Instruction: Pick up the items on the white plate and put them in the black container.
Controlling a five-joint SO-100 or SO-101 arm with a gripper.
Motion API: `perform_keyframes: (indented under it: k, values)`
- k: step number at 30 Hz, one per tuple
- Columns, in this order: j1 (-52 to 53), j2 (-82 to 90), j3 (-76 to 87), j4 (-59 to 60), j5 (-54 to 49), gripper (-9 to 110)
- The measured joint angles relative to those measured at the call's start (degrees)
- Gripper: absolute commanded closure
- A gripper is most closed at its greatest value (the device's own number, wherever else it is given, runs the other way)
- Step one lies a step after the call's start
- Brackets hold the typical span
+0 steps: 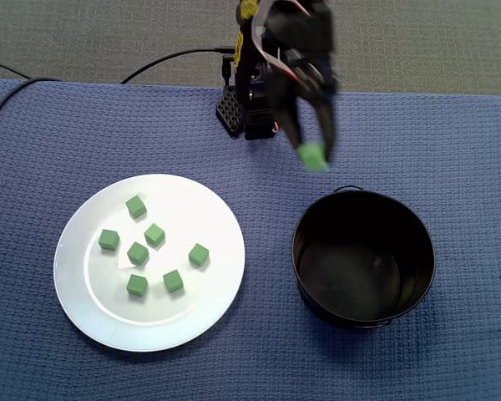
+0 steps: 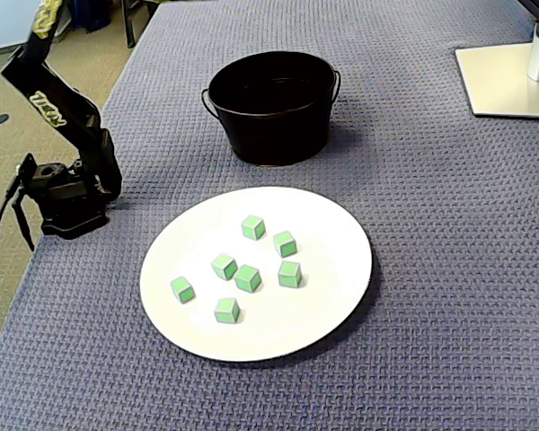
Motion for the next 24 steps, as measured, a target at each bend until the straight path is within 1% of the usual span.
perform_keyframes:
  k: [4, 8, 10, 16, 23, 24]
  values:
    - [-7.56, -3.60, 10.81, -0.88, 1.58, 102]
    - [-10.28, -7.38, 23.29, -8.61, 3.78, 102]
    - [-11.43, -10.20, 26.98, -11.87, 4.75, 102]
    - [-12.74, -18.90, 29.18, -17.84, 7.73, 102]
    - [-13.36, -23.47, 30.85, -23.12, 8.00, 101]
    - [-13.27, -23.47, 31.03, -23.47, 8.00, 96]
